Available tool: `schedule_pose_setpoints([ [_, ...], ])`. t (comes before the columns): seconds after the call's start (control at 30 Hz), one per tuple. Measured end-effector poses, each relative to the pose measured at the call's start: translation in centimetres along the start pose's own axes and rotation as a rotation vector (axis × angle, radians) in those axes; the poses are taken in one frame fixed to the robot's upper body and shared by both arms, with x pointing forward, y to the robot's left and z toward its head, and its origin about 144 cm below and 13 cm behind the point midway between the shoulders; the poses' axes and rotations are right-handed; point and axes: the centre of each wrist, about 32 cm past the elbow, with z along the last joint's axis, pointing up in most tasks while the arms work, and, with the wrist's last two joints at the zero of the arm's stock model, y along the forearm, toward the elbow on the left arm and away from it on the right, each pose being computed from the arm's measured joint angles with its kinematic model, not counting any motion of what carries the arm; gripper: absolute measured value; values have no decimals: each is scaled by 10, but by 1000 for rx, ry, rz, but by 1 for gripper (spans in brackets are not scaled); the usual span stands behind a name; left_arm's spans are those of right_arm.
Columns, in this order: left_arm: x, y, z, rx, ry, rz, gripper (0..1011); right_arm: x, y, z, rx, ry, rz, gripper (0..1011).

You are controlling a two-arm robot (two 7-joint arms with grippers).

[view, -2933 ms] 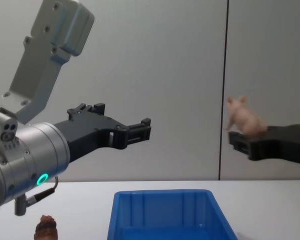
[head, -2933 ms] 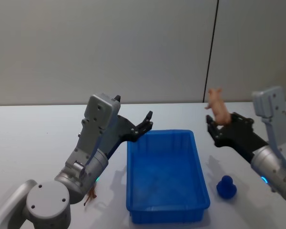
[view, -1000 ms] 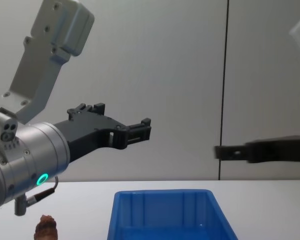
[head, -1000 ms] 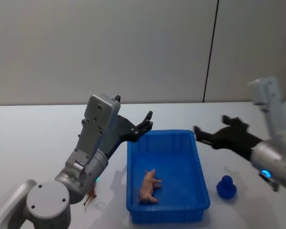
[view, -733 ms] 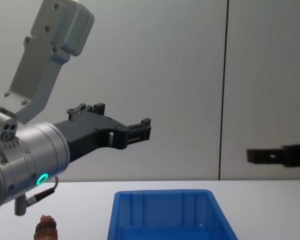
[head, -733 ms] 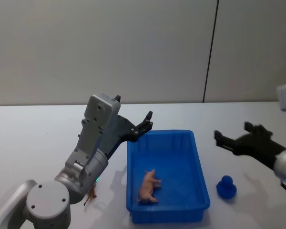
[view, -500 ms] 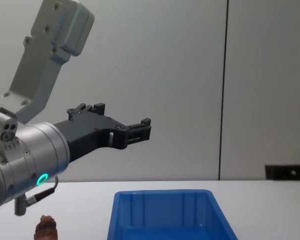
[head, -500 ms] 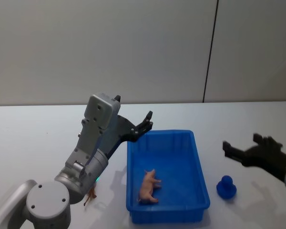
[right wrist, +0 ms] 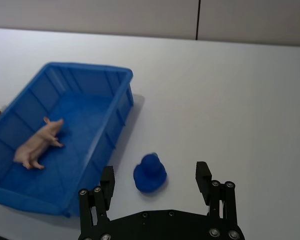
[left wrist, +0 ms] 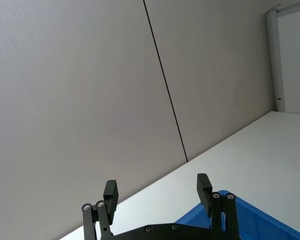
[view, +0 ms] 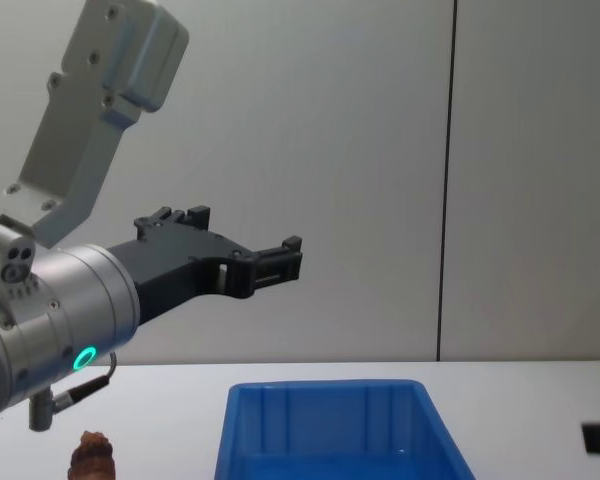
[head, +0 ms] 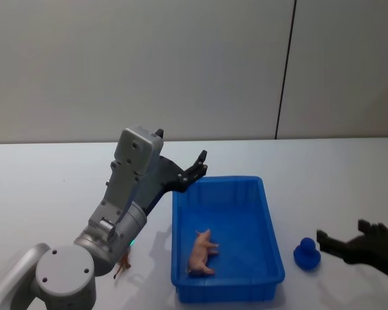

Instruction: Pick up the two dolls from the table and place them into the box.

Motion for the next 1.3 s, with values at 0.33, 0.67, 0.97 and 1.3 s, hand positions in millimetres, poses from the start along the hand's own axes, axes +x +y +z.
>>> schedule_pose_setpoints([
  [0.33,0,0,0,0,0,0,1001,0,-1,-13,-89,-20,-47,1001],
  [0.67,0,0,0,0,0,0,1001,-1,16,-18,-135,-49,-42,1001],
  [0.97,0,0,0,0,0,0,1001,-1,38,-20,-155,-73,-24,1001],
  [1.3,0,0,0,0,0,0,1001,-3,60,-22,-179,-77,-12,1001],
])
